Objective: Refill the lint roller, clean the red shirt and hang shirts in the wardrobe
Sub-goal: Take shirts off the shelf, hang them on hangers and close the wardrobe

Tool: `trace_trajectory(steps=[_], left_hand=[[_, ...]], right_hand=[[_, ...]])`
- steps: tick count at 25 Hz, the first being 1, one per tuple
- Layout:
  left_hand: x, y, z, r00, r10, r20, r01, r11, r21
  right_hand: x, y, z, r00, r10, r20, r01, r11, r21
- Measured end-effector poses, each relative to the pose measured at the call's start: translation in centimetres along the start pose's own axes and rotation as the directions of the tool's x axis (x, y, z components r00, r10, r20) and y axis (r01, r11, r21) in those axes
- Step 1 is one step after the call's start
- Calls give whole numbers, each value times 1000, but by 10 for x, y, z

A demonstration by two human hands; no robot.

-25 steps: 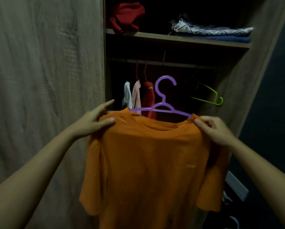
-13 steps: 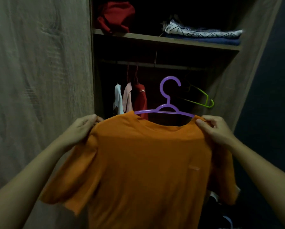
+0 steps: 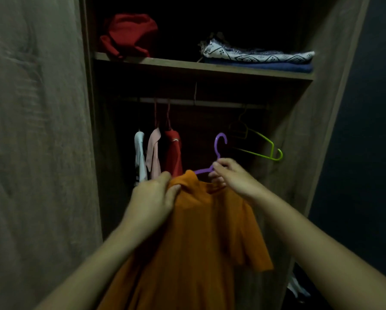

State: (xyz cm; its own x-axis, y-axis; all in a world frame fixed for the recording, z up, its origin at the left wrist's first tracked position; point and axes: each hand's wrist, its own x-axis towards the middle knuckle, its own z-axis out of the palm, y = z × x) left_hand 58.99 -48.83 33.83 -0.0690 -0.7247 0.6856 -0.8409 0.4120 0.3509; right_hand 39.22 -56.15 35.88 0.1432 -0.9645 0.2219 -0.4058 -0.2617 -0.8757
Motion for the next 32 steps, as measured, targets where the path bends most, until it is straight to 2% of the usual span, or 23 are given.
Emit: trace_trajectory(steps=[1,2,5,7,8,10,12,14,16,19,24,27,32], left_hand=[[4,8,17,1000,-7,-3,7,999,42],[9,13,34,1000,-18,-9,18,998,59],[24,27,67,998,-24,50,19,995,100],[41,29,68,994,-38,98,33,998,54],[53,29,67,994,-77,78,76,997,4],[88,14,72,978,-198,-69,194,979,-61],[127,-11,85,930,-338,-148,319,938,-136],[156,-28,94,862,-506,-39,480,838,-261],[174,-35,103,804,-588,88,584,751,-309],[184,-27,113,829,-530,176,559,783,-272],[183,-15,121,846,-517,129,530,796,-293],[182,-13,118,861,-479,170,508,799,-323],[186,-18,115,853,-468,232,519,809,-277]], right_hand=[[7,-3,6,992,90,92,-103,984,142],[16,-4,9,982,142,128,-166,965,204],[47,7,5,983,183,23,-181,937,299],[65,14,-1,981,195,-15,-180,926,331],[72,14,-6,980,197,-22,-179,927,330],[85,10,-12,985,164,-45,-139,928,345],[102,4,-17,990,123,-67,-95,940,328],[124,0,-19,992,89,-85,-62,958,279],[149,-3,-19,995,72,-69,-53,969,242],[179,-11,-25,997,66,-42,-54,971,234],[220,-22,-27,997,56,-53,-46,985,167],[232,-29,-27,998,33,-47,-26,991,131],[235,-24,-23,999,23,-27,-22,998,60]])
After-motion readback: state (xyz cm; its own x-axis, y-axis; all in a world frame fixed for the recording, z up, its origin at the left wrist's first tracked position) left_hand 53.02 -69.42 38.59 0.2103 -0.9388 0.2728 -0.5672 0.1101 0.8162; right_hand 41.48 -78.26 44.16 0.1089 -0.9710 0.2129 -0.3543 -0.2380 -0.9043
